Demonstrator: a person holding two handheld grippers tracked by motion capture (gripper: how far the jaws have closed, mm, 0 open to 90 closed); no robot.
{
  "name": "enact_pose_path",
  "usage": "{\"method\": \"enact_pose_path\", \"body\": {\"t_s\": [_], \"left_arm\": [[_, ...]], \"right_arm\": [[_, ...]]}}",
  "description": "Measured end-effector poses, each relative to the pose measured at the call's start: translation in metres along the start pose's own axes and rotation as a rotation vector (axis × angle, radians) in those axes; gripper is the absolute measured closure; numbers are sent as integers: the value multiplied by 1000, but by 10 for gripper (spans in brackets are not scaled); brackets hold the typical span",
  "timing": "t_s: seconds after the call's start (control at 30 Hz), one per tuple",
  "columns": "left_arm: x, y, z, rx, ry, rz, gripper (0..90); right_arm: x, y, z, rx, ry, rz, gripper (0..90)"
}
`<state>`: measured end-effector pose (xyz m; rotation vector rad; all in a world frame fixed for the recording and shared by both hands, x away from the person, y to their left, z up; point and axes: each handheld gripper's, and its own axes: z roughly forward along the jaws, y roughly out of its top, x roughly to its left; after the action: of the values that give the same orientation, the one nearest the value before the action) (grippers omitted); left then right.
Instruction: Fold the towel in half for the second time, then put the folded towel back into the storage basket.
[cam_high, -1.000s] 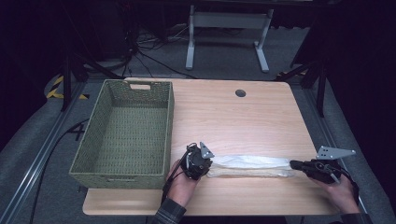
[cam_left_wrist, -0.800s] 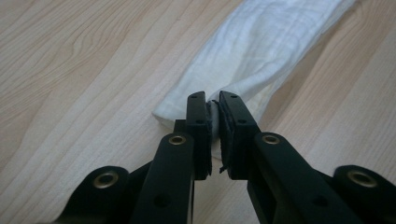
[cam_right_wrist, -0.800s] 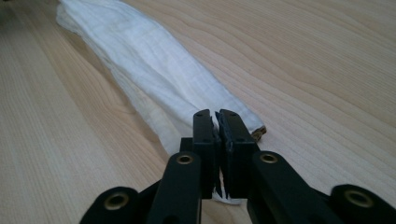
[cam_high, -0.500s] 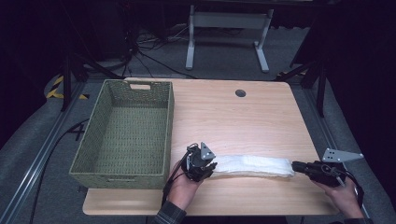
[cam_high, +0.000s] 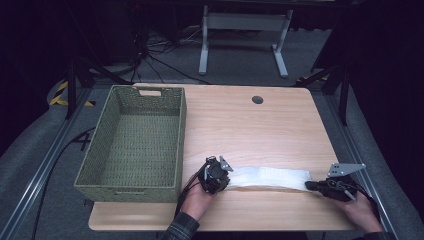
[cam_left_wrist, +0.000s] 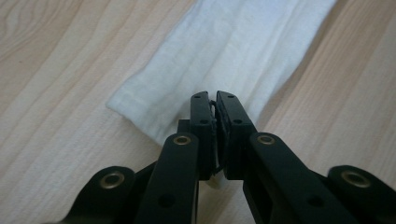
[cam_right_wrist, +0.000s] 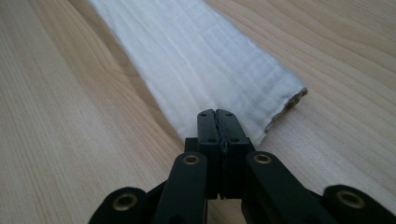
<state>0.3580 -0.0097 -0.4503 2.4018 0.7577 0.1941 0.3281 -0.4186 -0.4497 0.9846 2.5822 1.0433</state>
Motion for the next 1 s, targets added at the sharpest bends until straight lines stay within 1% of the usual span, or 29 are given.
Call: {"method": "enact_pose_path", "body": {"t_s": [0.03,0.07,0.1,0.13,0.2,0.23,0.27,0.3,0.33,0.37,0.4,0.43,0.47,0.53,0.57,0.6,0.63,0.7,0.73,0.83,0.87,0.93,1.0], "left_arm": [[0,1,0,13,38,15,867],[0,2,-1,28,36,17,871],[-1,2,0,22,47,17,870],[-2,2,0,18,42,10,866],[-1,1,-2,-4,7,-13,818],[-1,1,-2,-4,7,-13,786],[-1,1,-4,9,-8,-9,786],[-1,1,-5,-11,-9,-12,762],[0,1,-6,-16,-15,-3,736],[0,0,-6,-35,-16,-10,706],[0,0,-8,-48,-14,-9,645],[0,0,-8,-48,-14,-9,625],[0,0,-8,-66,-11,-8,587],[1,0,-8,-70,-18,-9,543],[1,0,-8,-79,-16,-9,543],[2,1,-7,-88,-28,-15,518],[2,2,-8,-91,-30,-15,499],[2,3,-8,-107,-33,-8,475],[3,3,-7,-109,-35,-2,467],[2,3,-7,-106,-41,-14,440],[2,3,-6,-113,-42,-7,434],[2,3,-5,-112,-45,-9,431],[2,4,-6,-114,-53,-14,422]], "right_arm": [[0,0,0,2,-5,-1,897],[1,1,0,4,-14,-3,897],[1,2,1,7,-18,-8,897],[0,2,1,7,-21,-12,897],[0,2,1,6,-19,-11,897],[0,2,1,6,-19,-11,897],[0,2,2,6,-18,-10,897],[0,3,2,6,-19,-8,897],[0,3,2,8,-21,-7,897],[0,4,2,8,-24,-8,897],[-1,5,4,9,-32,-6,897],[-1,6,4,11,-36,-9,897],[-2,8,5,11,-42,-8,897],[-3,9,6,13,-49,-11,897],[-4,10,7,12,-55,-10,897],[-6,12,8,15,-61,-8,897],[-8,14,10,15,-68,-2,897],[-12,18,12,15,-74,8,897],[-14,19,13,16,-80,8,897],[-20,24,17,16,-92,15,897],[-22,26,18,14,-92,21,897],[-24,27,19,11,-91,25,897],[-29,29,22,0,-87,42,897]]}}
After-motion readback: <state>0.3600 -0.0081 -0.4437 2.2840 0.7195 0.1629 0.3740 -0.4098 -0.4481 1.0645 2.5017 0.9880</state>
